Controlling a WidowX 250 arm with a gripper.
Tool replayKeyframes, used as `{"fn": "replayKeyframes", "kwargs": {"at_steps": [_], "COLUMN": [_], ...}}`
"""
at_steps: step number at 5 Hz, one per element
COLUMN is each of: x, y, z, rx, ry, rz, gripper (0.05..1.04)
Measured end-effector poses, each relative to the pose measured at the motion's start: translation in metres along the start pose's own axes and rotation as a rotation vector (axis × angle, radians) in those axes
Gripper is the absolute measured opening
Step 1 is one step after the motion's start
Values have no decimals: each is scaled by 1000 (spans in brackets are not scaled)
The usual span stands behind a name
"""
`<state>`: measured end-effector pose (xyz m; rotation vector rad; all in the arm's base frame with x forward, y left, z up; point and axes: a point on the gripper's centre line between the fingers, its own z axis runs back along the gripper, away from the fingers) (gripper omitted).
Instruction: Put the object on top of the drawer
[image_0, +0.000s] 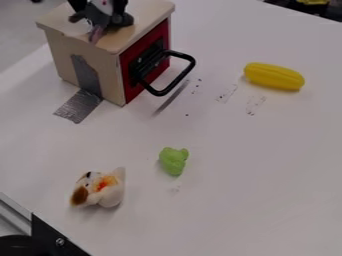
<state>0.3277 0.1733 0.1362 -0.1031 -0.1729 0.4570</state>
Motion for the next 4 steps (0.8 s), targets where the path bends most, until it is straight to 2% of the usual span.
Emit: {"fn": "replayKeyframes", "kwargs": {"at_steps": [1,2,4], "x": [2,1,-7], "y": [-16,-47,-90], "z": [35,47,49], "rx": [-8,-5,42], "ry": [-28,-15,26], "rz": [-107,-262,-497], "gripper": [999,999,999]}}
